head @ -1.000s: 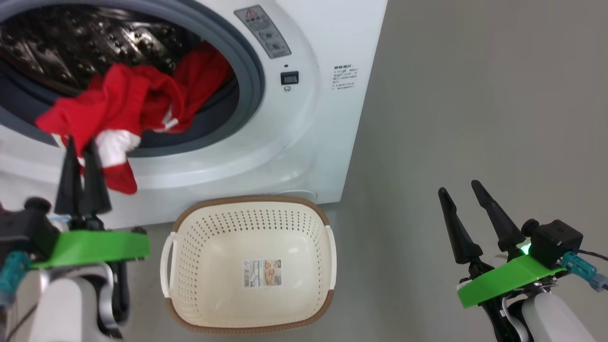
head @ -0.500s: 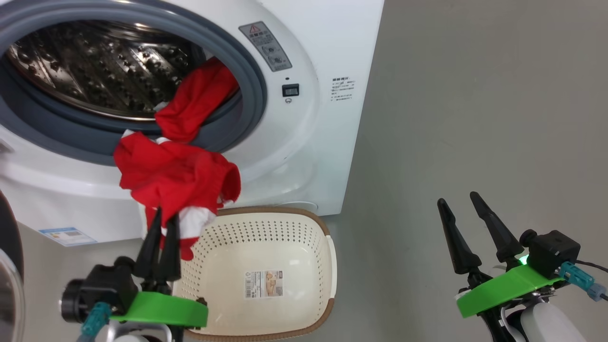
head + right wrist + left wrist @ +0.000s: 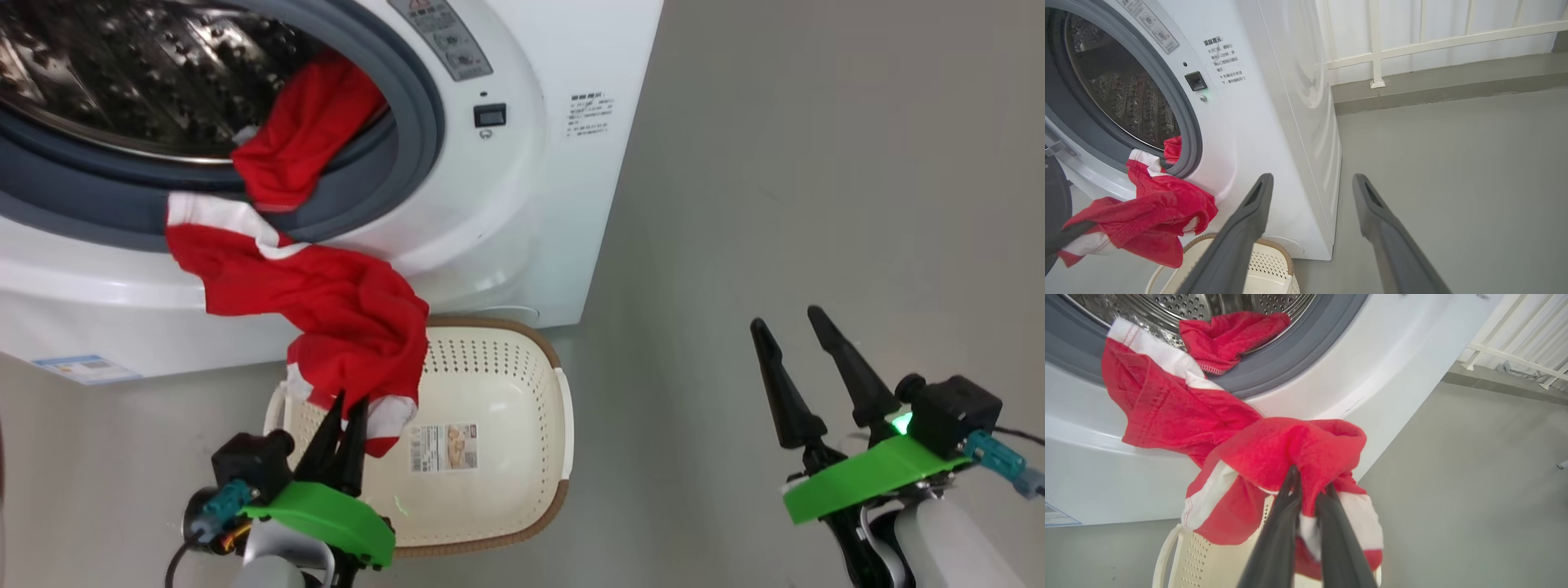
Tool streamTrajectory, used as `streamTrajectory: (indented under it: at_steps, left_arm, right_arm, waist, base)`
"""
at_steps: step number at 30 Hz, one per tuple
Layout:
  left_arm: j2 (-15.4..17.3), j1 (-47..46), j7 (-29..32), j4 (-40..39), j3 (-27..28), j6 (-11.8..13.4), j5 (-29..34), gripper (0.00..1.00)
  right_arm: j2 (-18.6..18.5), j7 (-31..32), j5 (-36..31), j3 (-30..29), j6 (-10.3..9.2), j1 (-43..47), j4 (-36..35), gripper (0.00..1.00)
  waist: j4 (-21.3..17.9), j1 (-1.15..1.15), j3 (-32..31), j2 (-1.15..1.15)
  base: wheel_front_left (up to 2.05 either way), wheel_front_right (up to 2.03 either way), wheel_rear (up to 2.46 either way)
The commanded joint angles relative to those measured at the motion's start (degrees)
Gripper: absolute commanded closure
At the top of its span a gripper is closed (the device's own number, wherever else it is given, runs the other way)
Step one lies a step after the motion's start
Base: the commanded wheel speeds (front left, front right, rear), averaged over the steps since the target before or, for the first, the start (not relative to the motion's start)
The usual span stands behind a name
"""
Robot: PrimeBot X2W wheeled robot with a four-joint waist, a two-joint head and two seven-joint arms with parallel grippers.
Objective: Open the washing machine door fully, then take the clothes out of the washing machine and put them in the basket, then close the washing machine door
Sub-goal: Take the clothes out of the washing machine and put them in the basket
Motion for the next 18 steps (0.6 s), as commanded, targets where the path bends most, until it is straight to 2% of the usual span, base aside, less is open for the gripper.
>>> streamTrajectory:
  at_steps: [1,18]
  left_arm:
    - [0.5,-2.1,-0.5,1.2,0.9,-0.6,-1.4,1.00]
    - [0.5,-17.4,-0.3,31.8,-8.1,-1.0,-10.4,1.00]
  right_arm:
    - [-0.5,-0.4,0.2,1.3,0.20,-2.1,-1.7,0.00]
    - [-0.4,-0.4,0.7,2.3,0.20,-6.7,-2.0,0.00]
  waist:
    - [-0.6,0.00,2.1,0.00]
    - [-3.6,0.00,11.1,0.00]
  base:
    - [0.00,0.00,0.00]
    - [0.00,0.00,0.00]
